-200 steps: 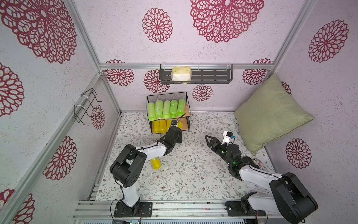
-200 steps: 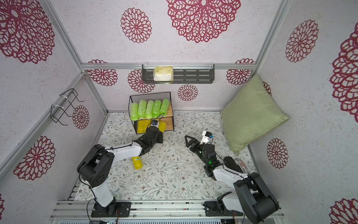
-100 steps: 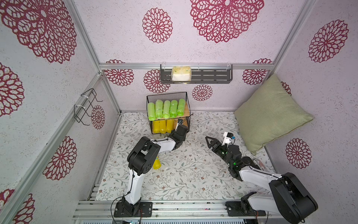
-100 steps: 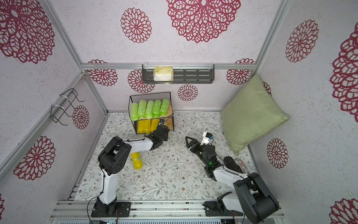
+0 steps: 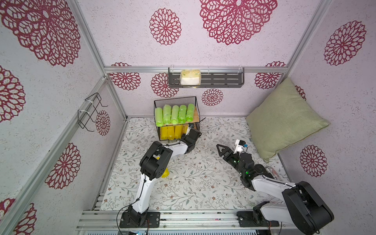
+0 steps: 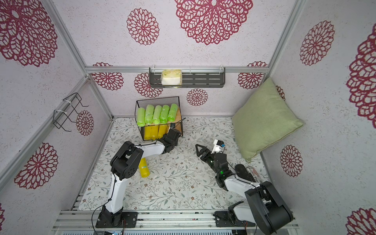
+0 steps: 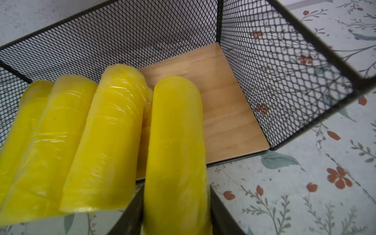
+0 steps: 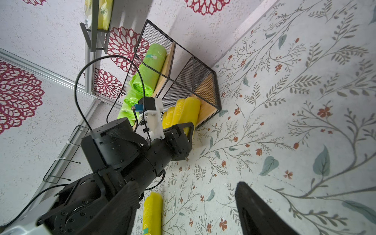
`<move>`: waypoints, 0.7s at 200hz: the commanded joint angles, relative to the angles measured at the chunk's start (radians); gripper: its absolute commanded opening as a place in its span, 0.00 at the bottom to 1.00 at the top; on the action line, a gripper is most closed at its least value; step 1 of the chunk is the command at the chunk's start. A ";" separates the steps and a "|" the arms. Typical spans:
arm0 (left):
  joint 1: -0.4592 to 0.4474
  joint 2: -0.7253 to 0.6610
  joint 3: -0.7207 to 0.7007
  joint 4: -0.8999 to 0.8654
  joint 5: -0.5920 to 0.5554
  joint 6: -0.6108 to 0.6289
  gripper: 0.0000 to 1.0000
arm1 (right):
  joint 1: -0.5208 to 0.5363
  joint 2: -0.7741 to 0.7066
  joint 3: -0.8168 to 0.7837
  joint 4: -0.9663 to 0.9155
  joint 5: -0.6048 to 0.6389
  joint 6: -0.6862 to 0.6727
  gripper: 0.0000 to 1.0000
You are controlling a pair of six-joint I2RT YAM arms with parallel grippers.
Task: Sort the rolls of trash bags by color and place them on the shelf
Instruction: Place the roll of trash bags on the shelf.
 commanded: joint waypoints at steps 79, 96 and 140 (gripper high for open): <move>0.018 0.061 0.078 -0.072 -0.023 -0.063 0.53 | -0.008 -0.012 -0.012 0.051 -0.023 -0.014 0.79; 0.013 0.048 0.066 -0.061 -0.021 -0.063 0.55 | -0.008 -0.013 -0.015 0.049 -0.024 -0.013 0.79; 0.006 -0.010 0.014 -0.034 0.001 -0.085 0.66 | -0.007 -0.005 -0.021 0.059 -0.027 -0.009 0.79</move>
